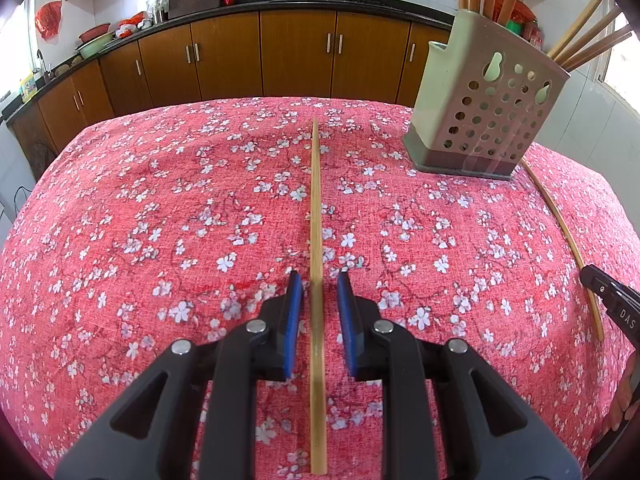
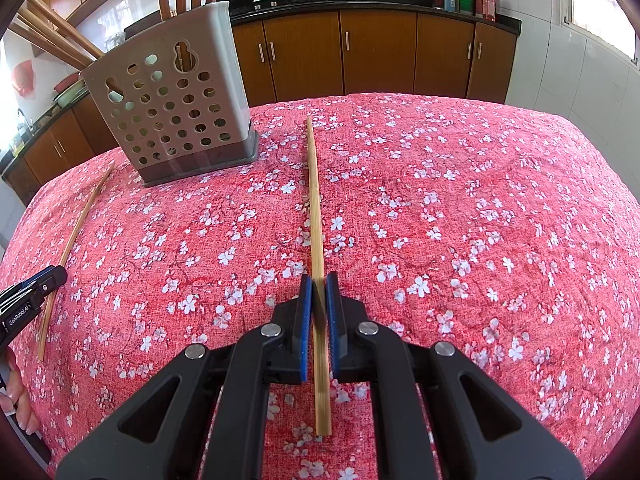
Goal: Organize utensils
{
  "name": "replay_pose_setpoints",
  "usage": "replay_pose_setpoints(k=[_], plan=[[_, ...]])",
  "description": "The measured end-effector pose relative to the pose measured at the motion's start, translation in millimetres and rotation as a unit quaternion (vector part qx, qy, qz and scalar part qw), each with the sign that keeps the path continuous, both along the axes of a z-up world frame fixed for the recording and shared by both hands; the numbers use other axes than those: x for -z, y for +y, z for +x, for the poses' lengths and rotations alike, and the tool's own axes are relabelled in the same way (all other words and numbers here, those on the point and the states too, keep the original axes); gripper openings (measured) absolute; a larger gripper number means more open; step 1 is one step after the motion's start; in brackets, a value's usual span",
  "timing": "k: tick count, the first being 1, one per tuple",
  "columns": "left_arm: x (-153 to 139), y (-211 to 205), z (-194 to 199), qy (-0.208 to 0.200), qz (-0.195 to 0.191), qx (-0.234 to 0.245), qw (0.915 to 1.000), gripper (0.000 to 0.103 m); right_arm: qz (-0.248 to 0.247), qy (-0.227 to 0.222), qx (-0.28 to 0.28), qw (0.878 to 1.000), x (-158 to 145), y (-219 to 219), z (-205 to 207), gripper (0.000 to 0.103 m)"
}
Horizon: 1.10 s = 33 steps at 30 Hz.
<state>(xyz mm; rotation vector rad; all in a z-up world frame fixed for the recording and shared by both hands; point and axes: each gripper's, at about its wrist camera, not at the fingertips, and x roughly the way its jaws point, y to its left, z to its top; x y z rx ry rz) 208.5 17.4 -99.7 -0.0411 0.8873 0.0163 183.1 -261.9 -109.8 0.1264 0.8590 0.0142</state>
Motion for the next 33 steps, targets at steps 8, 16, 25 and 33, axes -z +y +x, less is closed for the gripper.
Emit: replay_pose_setpoints(k=[8,16,25,33], plan=[[-0.2,0.1,-0.1,0.000,0.000,0.000,1.0000,0.020,0.000,0.000,0.000,1.000,-0.2,0.3,0.0,0.008],[-0.9,-1.2,0.0,0.000,-0.001,-0.001,1.0000,0.020,0.000,0.001,0.000,1.000,-0.8,0.5,0.9,0.008],[0.1,2.0,-20.6,0.005,0.005,0.002,1.0000,0.020,0.011,0.000,-0.003,1.000,-1.5,-3.8,-10.4,0.008],[0.1,2.0,-25.9,0.003,0.018,0.008,0.9998,0.009,0.019,-0.001,-0.002,1.000,-4.3,-6.1,-13.7,0.008]])
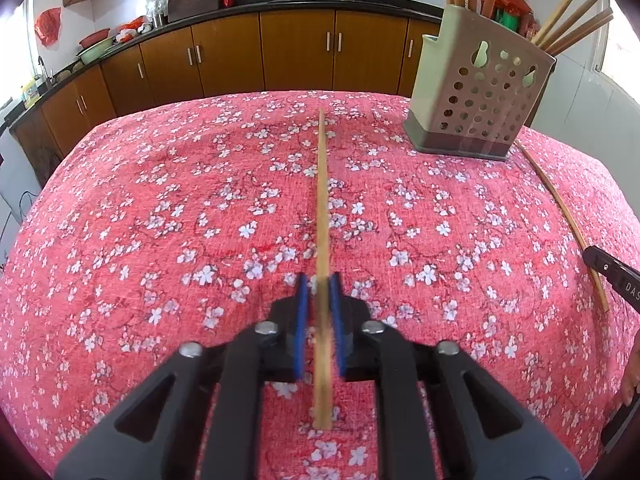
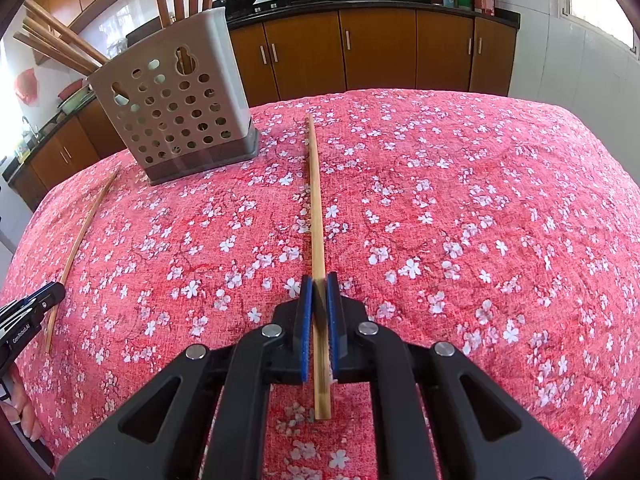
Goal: Organize utensils
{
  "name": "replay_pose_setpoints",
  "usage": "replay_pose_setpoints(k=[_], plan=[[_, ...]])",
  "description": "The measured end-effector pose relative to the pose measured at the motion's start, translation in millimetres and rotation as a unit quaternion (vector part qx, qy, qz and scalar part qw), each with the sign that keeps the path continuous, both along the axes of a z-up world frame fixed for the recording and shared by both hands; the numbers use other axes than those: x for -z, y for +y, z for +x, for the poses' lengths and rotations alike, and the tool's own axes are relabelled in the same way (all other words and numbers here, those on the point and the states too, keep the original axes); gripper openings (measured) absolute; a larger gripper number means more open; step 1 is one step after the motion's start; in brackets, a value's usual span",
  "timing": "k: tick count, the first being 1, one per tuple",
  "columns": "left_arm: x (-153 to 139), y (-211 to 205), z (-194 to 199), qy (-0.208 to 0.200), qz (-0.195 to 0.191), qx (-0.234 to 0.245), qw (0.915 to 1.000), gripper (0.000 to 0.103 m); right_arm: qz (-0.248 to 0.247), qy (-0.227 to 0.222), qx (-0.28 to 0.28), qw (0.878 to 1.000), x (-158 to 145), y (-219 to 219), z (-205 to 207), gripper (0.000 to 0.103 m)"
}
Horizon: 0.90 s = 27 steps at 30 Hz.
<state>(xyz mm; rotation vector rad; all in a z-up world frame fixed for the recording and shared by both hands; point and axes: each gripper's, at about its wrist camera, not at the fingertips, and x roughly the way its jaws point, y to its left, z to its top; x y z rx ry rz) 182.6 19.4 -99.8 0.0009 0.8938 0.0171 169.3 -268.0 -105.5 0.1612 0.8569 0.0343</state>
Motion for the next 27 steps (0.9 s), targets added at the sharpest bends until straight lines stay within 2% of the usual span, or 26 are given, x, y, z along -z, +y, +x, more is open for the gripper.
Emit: replay_pose_setpoints(k=[2,4,8,15,20,27], plan=[[-3.4,0.8,1.2,0.004,0.002,0.005,1.0000,0.008,-0.009,0.001,-0.001,1.000,-2.8,0.9,-1.2,0.008],[-16.5,0.4,-1.0,-0.013,0.000,0.011,0.9999,0.008,-0.007,-0.011,0.002,1.000,-11.1,-1.4,-5.2,0.008],[-52.1,1.9,-7.5,-0.056,-0.010,0.021,0.9981,0.008,-0.004,-0.066,0.010,0.998,-45.8,-8.7,-15.9,0.008],[-116.9,1.1,-18.5,-0.135,-0.034,0.038,0.9896,0.008,-0.004,-0.150,0.011,0.989,-103.8,-14.0,-24.2,0.008],[-145.7,0.0,-22.5,-0.163,-0.048,0.051,0.9842,0.008,0.001,-0.187,0.007,0.982,-129.9,-14.5,-27.4,0.008],[-182.2,-13.2,-34.2,-0.194,-0.069,0.093,0.9742,0.008,0.029,-0.236,-0.019,0.971,-171.2,-8.5,-36.4,0.008]])
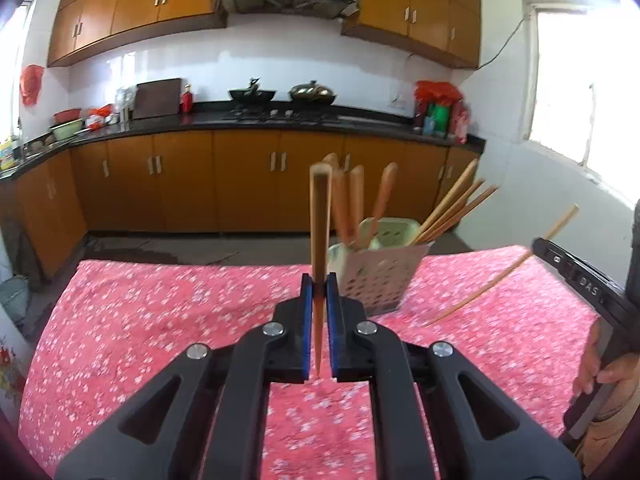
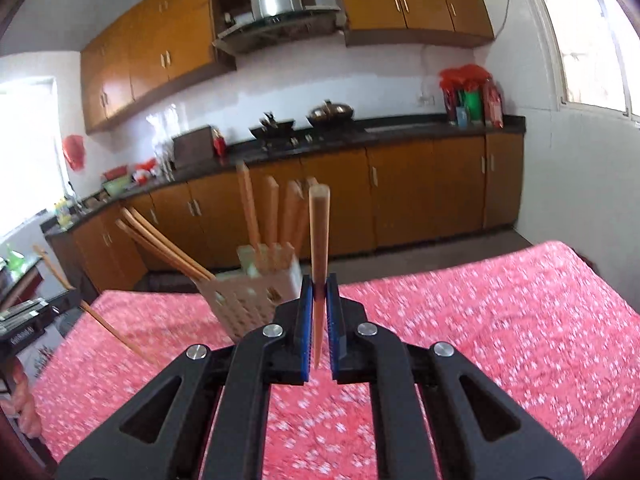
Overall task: Organize utensils
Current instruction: 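Lift both held chopsticks upright and lower them into the perforated holder, then open both tools to release the chopsticks into the holder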
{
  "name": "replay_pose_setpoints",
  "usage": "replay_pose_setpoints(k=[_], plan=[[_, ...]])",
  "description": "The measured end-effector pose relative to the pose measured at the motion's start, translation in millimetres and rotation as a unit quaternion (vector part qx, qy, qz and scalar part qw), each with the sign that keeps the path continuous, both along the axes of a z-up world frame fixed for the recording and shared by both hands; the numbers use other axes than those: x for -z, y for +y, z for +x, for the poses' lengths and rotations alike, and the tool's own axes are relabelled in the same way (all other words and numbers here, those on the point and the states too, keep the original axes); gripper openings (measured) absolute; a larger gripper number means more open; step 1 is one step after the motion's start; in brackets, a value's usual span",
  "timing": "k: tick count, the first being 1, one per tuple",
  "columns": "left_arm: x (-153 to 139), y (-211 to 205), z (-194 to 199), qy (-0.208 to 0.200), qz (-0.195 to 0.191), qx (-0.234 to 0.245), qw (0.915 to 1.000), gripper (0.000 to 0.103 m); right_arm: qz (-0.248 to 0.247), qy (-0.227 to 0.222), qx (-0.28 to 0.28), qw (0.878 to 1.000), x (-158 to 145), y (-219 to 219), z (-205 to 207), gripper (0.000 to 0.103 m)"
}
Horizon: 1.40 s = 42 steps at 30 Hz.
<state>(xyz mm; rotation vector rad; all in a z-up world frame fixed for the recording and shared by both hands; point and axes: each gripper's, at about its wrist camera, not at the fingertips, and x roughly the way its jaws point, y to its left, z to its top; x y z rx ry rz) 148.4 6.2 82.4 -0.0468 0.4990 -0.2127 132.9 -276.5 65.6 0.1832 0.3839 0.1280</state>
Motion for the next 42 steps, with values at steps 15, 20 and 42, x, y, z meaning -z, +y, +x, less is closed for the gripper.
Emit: replay_pose_setpoints(k=[15,20,42], plan=[[-92.7,-40.2,15.7,-0.135,-0.062,0.004,0.9889,0.008,0.005,-0.145,-0.040,0.989,-90.7,26.6,2.0,0.008],[-92.0,-55.1,41.2,-0.151,-0.048,-0.014,0.9872,0.008,-0.020,-0.120,-0.043,0.992,-81.9,40.3,37.1,0.008],[-67.2,-23.2,60.2,-0.129,-0.070,-0.029,0.9888,0.049,-0.011,-0.085,-0.035,0.996,-68.7,31.5,44.2,0.038]])
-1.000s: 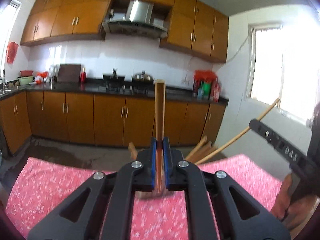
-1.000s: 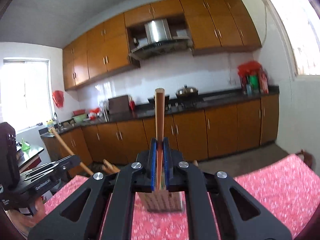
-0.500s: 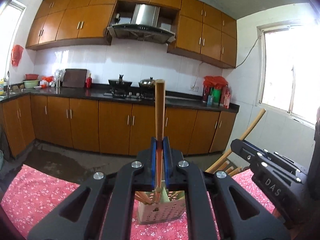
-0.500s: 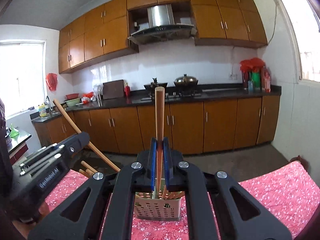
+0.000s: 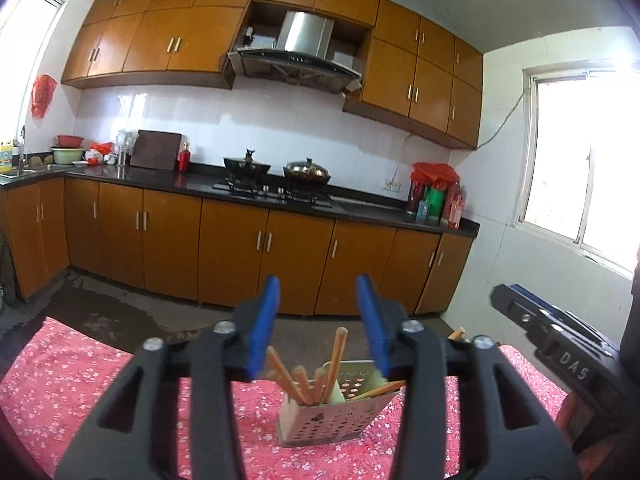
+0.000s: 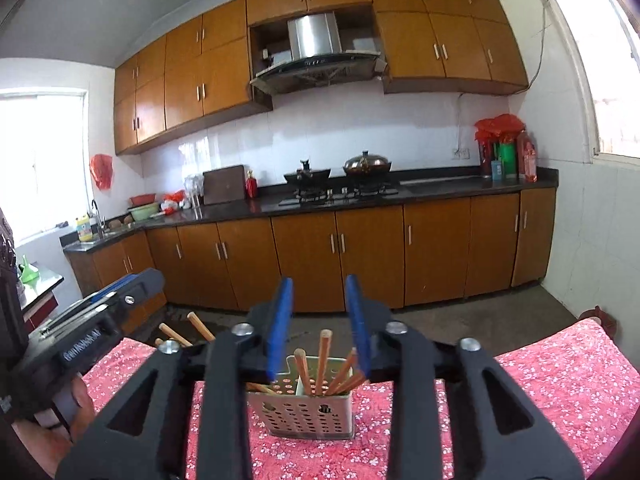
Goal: Organize utensils
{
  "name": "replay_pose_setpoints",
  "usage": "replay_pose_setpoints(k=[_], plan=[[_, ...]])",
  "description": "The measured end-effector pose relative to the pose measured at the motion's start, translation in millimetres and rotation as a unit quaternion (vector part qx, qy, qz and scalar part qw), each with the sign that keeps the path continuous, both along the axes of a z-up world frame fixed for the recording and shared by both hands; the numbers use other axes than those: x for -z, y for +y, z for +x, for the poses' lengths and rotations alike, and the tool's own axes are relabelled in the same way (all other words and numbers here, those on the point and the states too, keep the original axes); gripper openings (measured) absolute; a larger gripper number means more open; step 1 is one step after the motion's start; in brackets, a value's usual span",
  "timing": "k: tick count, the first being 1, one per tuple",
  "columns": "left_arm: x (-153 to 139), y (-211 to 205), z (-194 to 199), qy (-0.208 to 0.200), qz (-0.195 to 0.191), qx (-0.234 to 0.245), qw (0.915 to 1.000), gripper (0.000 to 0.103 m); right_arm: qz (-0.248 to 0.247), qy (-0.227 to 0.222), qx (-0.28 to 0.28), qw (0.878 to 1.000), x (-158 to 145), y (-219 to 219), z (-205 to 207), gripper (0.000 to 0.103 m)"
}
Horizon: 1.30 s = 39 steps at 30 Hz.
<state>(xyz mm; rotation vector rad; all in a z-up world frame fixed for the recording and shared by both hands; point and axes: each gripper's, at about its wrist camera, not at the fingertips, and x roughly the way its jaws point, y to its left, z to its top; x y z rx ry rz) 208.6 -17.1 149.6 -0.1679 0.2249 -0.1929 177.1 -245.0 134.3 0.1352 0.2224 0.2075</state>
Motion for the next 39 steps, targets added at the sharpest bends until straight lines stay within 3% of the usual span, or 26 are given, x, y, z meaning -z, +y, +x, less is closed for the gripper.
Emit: replay_pose_setpoints(k=[2,3,5,7,9,15,22,27,39], plan=[[-2.4,6.5,-13.9,-0.002,0.005,-0.005,1.0000,0.059,0.003,-0.008,0.005,1.000,-2.0,-5.1,-17.4,0.057],[-1.9,11.3,-25.1,-0.003,0.008,-0.007,0.9999,0.069,0.003,-0.013,0.008,1.000,-2.5,-6.7,-24.5,0.063],[2.0,18.9,-50.0,-0.006,0.017,-0.014,0.9997,0.082,0.001,-0.026,0.018,1.000,-1.3,-9.4,-42.9,0.085],[6.9,23.1,-69.4,-0.008,0.027,-0.016,0.9995,0.094,-0.011,-0.044,0.030,0.999,3.9,-9.2,-69.0,0.097],[15.4,27.4,-93.2,-0.007,0.039,-0.021,0.9990,0.099,-0.026,-0.053,0.041,0.997,9.7,-7.3,-85.3,0.101],[46.8,31.3,-147.0,0.009,0.074,-0.044,0.9962,0.099,-0.050,-0.038,0.069,0.996,38.0,-2.1,-127.3,0.101],[92.1,32.0,-182.4,0.048,0.095,-0.075,0.9915,0.099,-0.061,-0.006,0.075,0.995,75.1,5.7,-157.8,0.101],[112.5,29.0,-197.1,0.060,0.102,-0.078,0.9899,0.099,-0.079,0.014,0.067,0.995,95.5,15.4,-169.8,0.101],[135.1,19.1,-211.2,0.069,0.117,-0.075,0.9879,0.099,-0.060,0.060,0.067,0.994,134.1,15.4,-180.8,0.101]])
